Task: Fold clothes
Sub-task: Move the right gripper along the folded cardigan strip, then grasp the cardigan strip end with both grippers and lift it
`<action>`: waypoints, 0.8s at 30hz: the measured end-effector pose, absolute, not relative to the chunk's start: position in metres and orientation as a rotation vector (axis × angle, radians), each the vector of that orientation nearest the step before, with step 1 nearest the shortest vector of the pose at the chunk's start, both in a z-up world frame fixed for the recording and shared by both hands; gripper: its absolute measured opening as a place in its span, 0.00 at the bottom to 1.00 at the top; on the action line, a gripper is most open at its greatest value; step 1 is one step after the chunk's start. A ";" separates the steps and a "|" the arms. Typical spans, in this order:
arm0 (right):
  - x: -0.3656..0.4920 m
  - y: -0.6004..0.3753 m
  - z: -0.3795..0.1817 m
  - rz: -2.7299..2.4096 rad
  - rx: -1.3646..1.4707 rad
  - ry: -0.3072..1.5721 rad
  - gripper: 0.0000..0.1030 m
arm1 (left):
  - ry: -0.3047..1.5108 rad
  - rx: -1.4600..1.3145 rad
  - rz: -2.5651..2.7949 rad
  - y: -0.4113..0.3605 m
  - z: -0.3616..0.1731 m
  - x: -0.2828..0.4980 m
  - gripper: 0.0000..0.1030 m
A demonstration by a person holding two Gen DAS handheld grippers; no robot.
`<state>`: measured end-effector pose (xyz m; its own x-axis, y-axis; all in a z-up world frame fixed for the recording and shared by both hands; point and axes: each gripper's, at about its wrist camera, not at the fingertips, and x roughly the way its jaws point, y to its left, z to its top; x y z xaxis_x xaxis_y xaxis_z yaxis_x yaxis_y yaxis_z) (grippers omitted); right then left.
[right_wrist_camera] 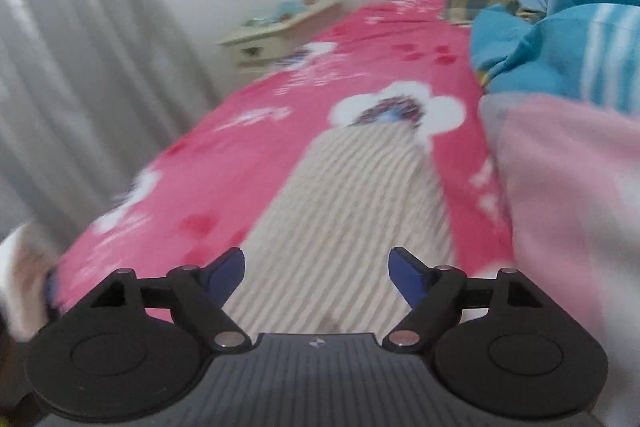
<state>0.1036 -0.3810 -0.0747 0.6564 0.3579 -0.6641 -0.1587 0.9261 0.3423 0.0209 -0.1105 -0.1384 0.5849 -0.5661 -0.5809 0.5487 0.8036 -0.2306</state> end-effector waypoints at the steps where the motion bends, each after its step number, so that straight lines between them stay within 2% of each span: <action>1: 0.126 -0.384 -0.084 0.271 0.282 0.824 0.80 | 0.692 -0.078 -0.625 -0.110 -0.139 0.039 0.51; 5: 0.192 -0.406 -0.118 0.206 0.388 0.900 0.87 | 0.746 -0.255 -0.577 -0.095 -0.140 0.116 0.53; 9: 0.223 -0.423 -0.155 0.214 0.500 0.977 0.89 | 0.916 -0.396 -0.681 -0.088 -0.166 0.203 0.57; 11: 0.238 -0.426 -0.165 0.238 0.522 0.999 0.95 | 0.997 -0.466 -0.738 -0.089 -0.184 0.237 0.58; 16: 0.266 -0.428 -0.184 0.290 0.588 1.039 0.97 | 1.102 -0.602 -0.819 -0.095 -0.217 0.283 0.69; 19: 0.273 -0.426 -0.190 0.311 0.620 1.035 0.98 | 1.103 -0.638 -0.832 -0.100 -0.223 0.290 0.69; 21: 0.276 -0.424 -0.189 0.318 0.621 1.036 0.93 | 1.104 -0.661 -0.816 -0.104 -0.225 0.292 0.67; 24: 0.276 -0.424 -0.184 0.321 0.630 1.035 0.71 | 1.093 -0.649 -0.765 -0.110 -0.219 0.289 0.63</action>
